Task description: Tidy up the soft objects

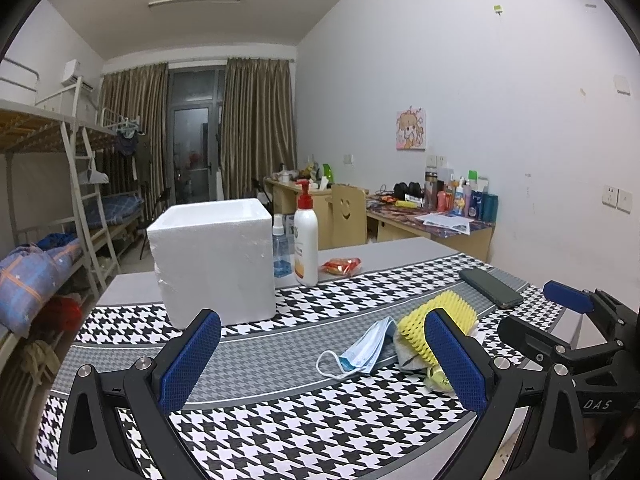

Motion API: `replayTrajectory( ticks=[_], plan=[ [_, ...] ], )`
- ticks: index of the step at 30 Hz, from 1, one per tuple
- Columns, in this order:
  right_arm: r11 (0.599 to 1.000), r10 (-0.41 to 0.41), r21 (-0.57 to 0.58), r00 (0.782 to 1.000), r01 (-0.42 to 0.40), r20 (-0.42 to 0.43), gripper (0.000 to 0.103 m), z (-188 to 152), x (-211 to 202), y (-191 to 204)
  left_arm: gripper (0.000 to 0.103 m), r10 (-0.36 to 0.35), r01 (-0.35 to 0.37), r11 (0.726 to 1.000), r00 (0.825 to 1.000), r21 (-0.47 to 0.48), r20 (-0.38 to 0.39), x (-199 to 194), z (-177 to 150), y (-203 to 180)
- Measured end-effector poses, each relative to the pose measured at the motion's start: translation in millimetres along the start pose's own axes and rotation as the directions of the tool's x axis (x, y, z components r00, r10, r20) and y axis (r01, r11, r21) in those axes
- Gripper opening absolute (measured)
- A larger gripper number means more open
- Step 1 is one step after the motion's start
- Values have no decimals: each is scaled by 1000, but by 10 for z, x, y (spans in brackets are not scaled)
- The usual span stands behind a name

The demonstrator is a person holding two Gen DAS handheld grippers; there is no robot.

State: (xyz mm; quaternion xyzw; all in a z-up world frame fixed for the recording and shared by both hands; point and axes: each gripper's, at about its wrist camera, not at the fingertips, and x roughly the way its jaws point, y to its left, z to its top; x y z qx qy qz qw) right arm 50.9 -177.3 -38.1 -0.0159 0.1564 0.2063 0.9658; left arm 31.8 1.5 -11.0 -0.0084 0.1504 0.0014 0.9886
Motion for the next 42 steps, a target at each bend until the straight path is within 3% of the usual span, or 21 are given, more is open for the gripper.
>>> replayTrajectory(
  ticks=[22, 42],
  plan=[
    [999, -26, 34, 994, 30, -107, 102, 11, 428, -234, 102, -6, 11, 999, 989, 34, -145, 619, 28, -77],
    [995, -12, 90, 984, 29, -178, 102, -26, 717, -507, 102, -37, 73, 991, 953, 111, -301, 1211, -94, -251]
  ],
)
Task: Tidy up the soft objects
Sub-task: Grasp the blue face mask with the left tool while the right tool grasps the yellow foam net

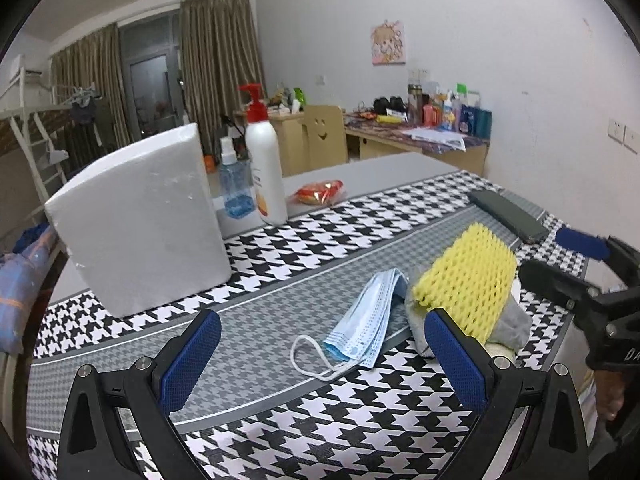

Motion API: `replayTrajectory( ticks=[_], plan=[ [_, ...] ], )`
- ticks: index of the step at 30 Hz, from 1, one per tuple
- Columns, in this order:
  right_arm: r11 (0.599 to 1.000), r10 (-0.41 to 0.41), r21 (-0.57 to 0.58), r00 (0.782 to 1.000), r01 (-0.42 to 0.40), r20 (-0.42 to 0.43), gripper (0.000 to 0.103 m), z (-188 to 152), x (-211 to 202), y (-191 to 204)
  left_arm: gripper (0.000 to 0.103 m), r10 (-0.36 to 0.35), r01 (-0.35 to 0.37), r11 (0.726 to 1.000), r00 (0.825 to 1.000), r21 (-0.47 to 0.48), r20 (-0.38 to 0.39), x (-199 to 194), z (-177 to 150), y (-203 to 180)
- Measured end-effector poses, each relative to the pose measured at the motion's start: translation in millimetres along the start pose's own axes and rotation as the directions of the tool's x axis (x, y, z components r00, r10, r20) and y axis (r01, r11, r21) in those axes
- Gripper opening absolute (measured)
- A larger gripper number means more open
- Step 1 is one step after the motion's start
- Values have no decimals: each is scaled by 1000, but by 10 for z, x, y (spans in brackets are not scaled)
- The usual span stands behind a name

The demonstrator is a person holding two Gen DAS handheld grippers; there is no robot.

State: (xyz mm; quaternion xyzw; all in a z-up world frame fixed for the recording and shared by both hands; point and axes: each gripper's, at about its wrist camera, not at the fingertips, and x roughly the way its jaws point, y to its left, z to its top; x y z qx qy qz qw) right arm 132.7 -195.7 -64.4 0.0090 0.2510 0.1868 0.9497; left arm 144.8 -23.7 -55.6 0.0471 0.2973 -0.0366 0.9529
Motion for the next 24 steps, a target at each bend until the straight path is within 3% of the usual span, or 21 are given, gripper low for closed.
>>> replayTrajectory(
  ticks=[12, 16, 24],
  plan=[
    [1000, 14, 19, 999, -13, -31, 102, 9, 147, -105, 100, 29, -23, 998, 995, 66, -92, 365, 22, -95],
    [999, 23, 24, 999, -22, -40, 102, 8, 200, -125, 91, 22, -11, 997, 990, 82, -136, 498, 13, -120],
    [999, 47, 21, 997, -46, -54, 102, 25, 285, -146, 86, 24, -4, 993, 984, 115, -176, 684, 29, -199]
  ],
)
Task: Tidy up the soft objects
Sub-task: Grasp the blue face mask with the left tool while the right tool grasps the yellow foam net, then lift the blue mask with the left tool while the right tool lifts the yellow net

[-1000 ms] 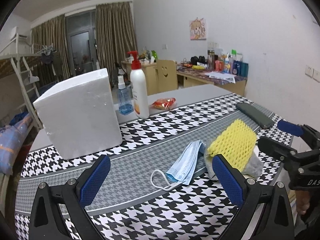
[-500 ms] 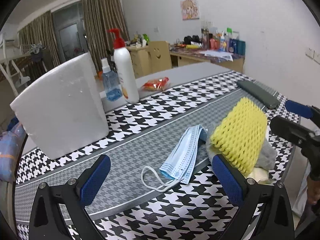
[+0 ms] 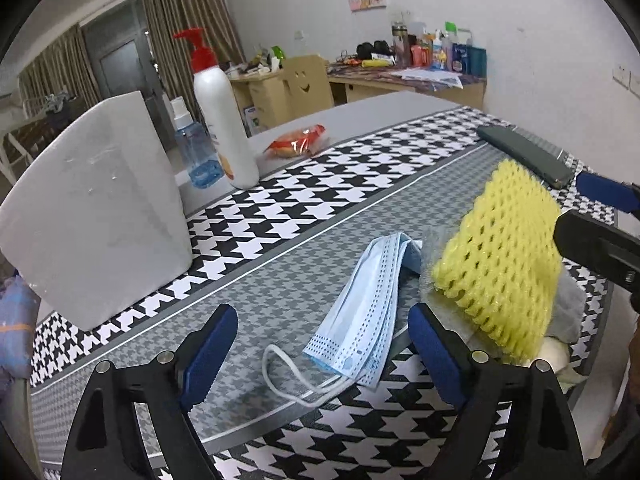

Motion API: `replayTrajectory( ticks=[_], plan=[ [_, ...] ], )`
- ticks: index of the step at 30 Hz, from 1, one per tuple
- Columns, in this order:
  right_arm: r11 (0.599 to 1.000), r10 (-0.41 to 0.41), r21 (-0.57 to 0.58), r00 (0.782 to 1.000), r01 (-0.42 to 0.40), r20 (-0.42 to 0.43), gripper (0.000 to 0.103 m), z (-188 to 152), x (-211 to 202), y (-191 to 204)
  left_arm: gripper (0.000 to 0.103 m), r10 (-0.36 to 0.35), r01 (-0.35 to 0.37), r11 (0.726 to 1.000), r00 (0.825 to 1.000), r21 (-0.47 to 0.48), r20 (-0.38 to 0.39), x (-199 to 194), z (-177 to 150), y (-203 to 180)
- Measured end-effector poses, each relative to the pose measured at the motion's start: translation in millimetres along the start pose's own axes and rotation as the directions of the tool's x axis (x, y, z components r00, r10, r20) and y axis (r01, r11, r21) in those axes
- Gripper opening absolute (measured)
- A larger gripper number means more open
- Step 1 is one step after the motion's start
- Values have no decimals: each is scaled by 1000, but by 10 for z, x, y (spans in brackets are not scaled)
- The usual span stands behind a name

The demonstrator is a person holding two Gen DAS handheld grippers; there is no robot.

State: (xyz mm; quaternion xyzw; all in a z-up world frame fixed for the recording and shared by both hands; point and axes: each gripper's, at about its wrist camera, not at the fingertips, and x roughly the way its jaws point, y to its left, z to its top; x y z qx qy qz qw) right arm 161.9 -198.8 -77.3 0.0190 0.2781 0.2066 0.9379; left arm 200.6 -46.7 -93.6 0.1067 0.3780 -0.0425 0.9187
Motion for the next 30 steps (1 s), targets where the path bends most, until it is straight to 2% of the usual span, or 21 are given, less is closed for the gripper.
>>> replayTrajectory(
  ticks=[3, 6, 8, 10, 11, 13, 15, 17, 19, 23, 25, 27, 28, 30],
  plan=[
    [1000, 15, -1, 1000, -15, -7, 102, 5, 24, -22, 83, -10, 10, 1000, 1000, 13, -10, 57, 34, -29],
    [1000, 31, 2, 999, -31, -23, 102, 7, 69, -44, 71, -32, 32, 999, 999, 10, -40, 123, 37, -37],
    [999, 49, 5, 998, -49, -34, 102, 6, 95, -54, 67, -49, 49, 999, 997, 11, -53, 158, 35, -47],
    [998, 56, -4, 998, -56, -38, 102, 0, 112, -50, 56, -54, 55, 998, 997, 12, -62, 194, 34, -52],
    [998, 60, -8, 997, -61, -39, 102, -4, 118, -46, 54, -66, 66, 998, 995, 9, -70, 212, 34, -49],
    [997, 74, -10, 997, -74, -40, 100, -7, 118, -45, 40, -87, 87, 996, 994, -2, -70, 211, 38, -41],
    [996, 92, -15, 995, -92, -47, 97, -6, 120, -39, 38, -92, 93, 996, 993, 1, -67, 209, 35, -48],
    [994, 109, -20, 993, -110, -50, 93, -10, 116, -29, 30, -101, 102, 995, 993, 3, -67, 211, 36, -54],
    [993, 114, -22, 992, -116, -57, 83, -6, 124, -23, 23, -104, 104, 995, 992, -4, -68, 213, 35, -44],
    [991, 130, -1, 988, -131, -81, 66, -21, 142, -49, 18, -116, 115, 993, 991, -19, -68, 217, 30, -22],
    [991, 132, 16, 986, -131, -97, 54, -27, 157, -73, 15, -119, 118, 993, 991, -24, -63, 197, 25, -17],
    [992, 126, 28, 987, -123, -103, 51, -41, 157, -97, 12, -131, 130, 991, 990, -24, -60, 178, 18, -28],
    [992, 126, 31, 987, -123, -104, 43, -45, 151, -105, 11, -135, 134, 991, 989, -21, -58, 168, 14, -40],
    [991, 132, 37, 985, -128, -110, 41, -45, 144, -115, 11, -134, 133, 991, 990, -16, -54, 155, 13, -52]
  ],
)
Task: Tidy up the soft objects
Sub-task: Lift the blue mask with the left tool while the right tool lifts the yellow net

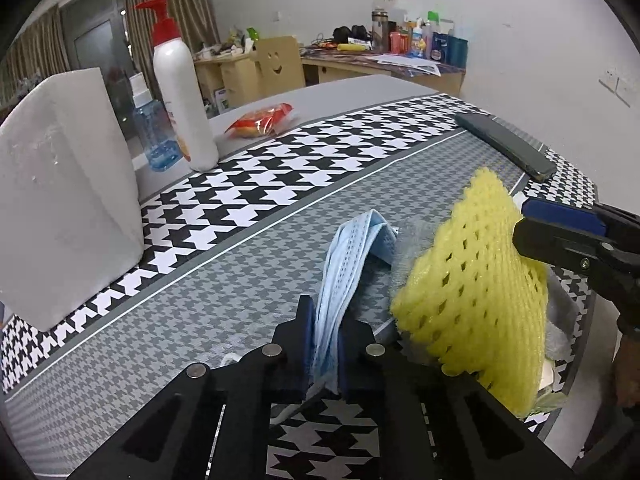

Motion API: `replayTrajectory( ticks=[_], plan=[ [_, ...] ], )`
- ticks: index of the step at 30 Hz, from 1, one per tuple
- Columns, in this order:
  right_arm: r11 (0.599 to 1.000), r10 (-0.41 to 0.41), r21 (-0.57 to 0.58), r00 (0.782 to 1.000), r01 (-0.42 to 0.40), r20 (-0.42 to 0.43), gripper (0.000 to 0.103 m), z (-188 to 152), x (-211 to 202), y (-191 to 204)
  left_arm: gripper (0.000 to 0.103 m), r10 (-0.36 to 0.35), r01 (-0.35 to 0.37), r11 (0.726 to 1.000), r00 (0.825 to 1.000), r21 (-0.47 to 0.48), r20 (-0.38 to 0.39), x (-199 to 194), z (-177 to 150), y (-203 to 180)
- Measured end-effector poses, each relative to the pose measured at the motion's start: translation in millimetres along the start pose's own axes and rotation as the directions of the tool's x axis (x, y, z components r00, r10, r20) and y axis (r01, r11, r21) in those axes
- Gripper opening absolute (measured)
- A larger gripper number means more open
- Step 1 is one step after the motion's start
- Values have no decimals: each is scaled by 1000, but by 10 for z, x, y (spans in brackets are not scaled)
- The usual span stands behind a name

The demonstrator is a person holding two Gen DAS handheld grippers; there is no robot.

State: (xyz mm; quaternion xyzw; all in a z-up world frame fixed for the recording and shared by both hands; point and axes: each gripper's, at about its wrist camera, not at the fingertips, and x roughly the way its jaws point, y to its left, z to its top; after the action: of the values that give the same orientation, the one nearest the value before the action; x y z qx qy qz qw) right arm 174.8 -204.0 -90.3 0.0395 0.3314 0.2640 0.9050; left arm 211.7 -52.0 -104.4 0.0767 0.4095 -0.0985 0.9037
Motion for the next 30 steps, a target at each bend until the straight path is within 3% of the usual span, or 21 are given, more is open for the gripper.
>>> replayTrajectory(
  ticks=[2, 3, 4, 6, 8, 9, 16, 18, 24, 26, 27, 29, 30],
  plan=[
    [1000, -7, 1, 1000, 7, 5, 41, -5, -20, 1, 11, -4, 4, 1000, 1000, -1, 3, -14, -5, -2],
    [1000, -10, 7, 1000, 10, 1, 47, -2, -20, -6, 11, -5, 5, 1000, 1000, -2, 4, -18, -9, -2],
    [1000, -2, 17, 1000, 2, -4, 62, 3, -15, -19, 11, -6, 6, 1000, 1000, -1, 5, -20, -13, -2],
    [999, 19, 38, 1000, -19, -7, 79, 5, -10, -40, 11, -7, 7, 1000, 1000, -1, 5, -25, -18, -5],
    [999, 20, 28, 1000, -20, -2, 79, 4, 0, -24, 11, -9, 9, 1000, 1000, -2, 9, -37, -21, -9],
    [1000, 19, 25, 1000, -19, -1, 78, 2, 2, -15, 11, -9, 9, 1000, 1000, -3, 9, -39, -20, -8],
    [998, 53, 24, 998, -52, -25, 21, -2, 17, 2, 11, -6, 6, 1000, 1000, -17, 18, -77, -27, 14],
    [997, 72, 25, 997, -72, -15, 12, 10, -34, 9, 11, -11, 11, 1000, 1000, -17, 23, -96, -27, 18],
    [997, 74, -29, 997, -72, 36, 7, 38, -206, 166, 9, -21, 24, 999, 998, -34, 64, -252, -24, 38],
    [996, 30, -87, 997, -24, 65, 8, 28, -275, 261, 9, -23, 26, 999, 997, -43, 75, -298, -31, 66],
    [992, 23, -124, 997, -14, 68, 11, 15, -293, 322, 9, -20, 23, 999, 997, -46, 76, -308, -38, 76],
    [985, 11, -174, 997, 1, 70, 30, -37, -313, 420, 9, -23, 28, 998, 997, -55, 79, -329, -58, 98],
    [982, 6, -189, 997, 7, 72, 53, -56, -315, 450, 9, -26, 32, 998, 996, -61, 82, -341, -67, 109]
  ],
)
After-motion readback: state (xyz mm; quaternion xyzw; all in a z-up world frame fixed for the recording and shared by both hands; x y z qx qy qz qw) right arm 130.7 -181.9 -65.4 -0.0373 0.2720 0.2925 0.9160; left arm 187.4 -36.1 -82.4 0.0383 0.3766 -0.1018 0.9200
